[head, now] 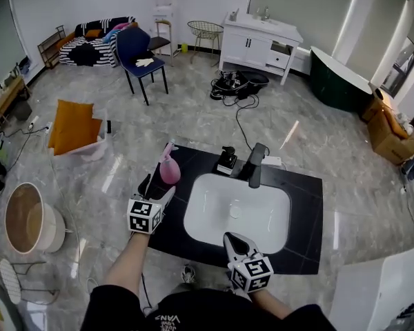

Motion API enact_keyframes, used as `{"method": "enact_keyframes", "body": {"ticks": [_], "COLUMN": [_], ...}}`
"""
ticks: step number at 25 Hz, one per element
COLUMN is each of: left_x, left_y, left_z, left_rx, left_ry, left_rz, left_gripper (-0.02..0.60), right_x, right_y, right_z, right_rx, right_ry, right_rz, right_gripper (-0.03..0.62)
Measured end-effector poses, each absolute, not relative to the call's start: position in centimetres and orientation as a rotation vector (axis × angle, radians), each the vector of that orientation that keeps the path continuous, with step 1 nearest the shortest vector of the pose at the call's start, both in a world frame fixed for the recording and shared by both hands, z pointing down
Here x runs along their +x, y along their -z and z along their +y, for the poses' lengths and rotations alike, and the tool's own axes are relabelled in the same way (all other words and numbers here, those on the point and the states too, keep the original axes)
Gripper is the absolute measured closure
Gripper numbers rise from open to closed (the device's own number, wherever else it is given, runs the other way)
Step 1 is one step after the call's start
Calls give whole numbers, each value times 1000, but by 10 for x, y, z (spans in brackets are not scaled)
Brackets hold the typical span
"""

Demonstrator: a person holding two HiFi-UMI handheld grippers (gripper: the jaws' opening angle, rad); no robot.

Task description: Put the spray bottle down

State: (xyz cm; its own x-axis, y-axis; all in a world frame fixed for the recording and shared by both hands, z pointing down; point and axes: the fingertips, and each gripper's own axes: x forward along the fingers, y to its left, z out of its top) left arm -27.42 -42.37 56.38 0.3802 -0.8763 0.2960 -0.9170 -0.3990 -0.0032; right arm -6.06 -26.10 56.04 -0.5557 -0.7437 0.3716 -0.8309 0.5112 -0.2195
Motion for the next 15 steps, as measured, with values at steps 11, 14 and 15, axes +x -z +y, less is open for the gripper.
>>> {"method": "enact_keyframes", "body": {"ticks": [11,14,15], "left_x": [-250,-234,-229], "left_y": [-543,-539,-537], "left_z": [-329,-302,-293], "left_rx": [2399,2395,2393], "left_ry": [-313,-300,-300], "left_rz": [-1809,-1839,-1848], "left_gripper": [385,430,451], "right_x": [-32,-21,-18], "right_y": [-554,-553,-552], "right_z": [-236,-228,-225], "right_rx": [1174,1136,1121], "right_ry": [-514,-499,-496], "right_rz": [-2620,-2630,-2634], "right_gripper": [594,594,594]}}
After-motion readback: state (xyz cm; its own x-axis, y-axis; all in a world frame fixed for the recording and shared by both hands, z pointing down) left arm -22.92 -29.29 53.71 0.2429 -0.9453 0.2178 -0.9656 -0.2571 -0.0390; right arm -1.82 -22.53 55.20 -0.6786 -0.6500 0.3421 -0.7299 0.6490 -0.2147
